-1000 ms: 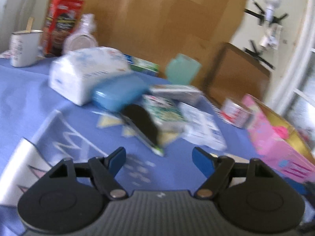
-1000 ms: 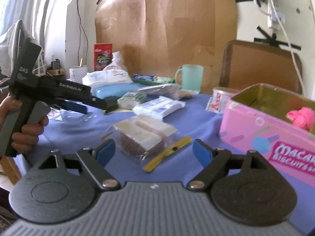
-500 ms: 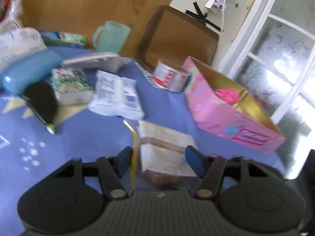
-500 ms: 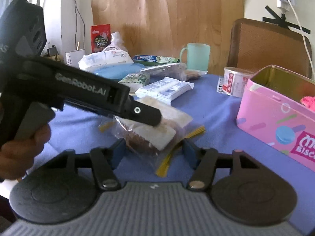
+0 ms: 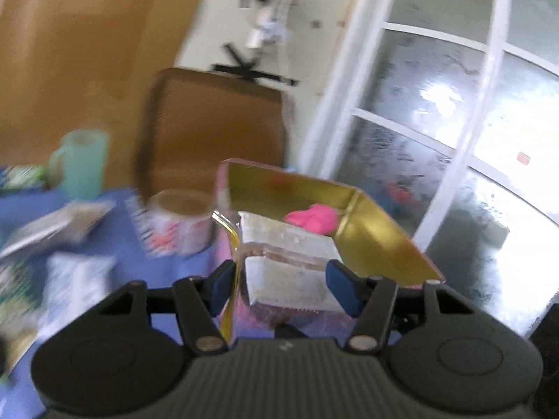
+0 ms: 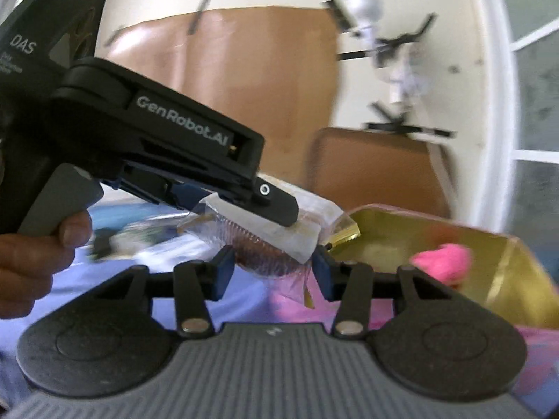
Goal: Organize soft objects
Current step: 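Carry the bread snack into the pink tin and open the right gripper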
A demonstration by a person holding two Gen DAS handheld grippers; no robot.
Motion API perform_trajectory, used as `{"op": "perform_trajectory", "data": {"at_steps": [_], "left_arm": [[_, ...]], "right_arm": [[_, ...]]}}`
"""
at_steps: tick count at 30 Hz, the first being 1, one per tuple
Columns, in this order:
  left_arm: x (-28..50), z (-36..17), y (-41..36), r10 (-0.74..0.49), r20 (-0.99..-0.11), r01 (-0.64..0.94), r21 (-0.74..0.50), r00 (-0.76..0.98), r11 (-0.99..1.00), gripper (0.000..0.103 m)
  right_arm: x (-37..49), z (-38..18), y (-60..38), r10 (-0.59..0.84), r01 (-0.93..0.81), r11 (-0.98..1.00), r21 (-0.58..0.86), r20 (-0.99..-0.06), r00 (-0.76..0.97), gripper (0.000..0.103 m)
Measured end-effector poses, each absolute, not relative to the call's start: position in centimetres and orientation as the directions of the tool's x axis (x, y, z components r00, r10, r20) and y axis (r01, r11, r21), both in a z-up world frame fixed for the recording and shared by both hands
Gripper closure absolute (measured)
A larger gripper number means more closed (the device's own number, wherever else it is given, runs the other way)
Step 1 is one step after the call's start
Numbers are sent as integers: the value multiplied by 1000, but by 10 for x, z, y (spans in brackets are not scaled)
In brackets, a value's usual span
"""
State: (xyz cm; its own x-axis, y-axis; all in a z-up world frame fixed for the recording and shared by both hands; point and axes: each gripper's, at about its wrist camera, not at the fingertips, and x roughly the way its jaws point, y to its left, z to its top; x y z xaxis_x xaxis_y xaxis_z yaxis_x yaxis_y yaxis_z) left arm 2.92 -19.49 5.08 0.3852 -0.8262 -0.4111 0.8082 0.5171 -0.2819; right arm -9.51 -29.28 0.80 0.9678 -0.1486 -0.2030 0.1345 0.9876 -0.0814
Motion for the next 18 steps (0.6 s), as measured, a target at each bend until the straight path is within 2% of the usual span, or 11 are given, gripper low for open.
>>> {"op": "perform_trajectory", "data": {"at_steps": [5,8,11,18], "left_arm": [[27,50,-257,-817,-423,830,-222,392,512,42],[24,42,-272,-795,-454,826,-195,402,529,42],[23,36,-259,-784,-452,817,-181,426,548,42],[22,30,-189,-744,-419,762,-164,520,626,38]], "right_arm": [[-93,6,-337,-318,301,947,-110,-197,927,51],[-91,-4,-360,-522,498,852,-164,-197,829,50],[-110,-4,-378,-512,520,854,-21,-216,831,50],[-116,-2,-348,-452,461,887,20,-164,877,50]]}}
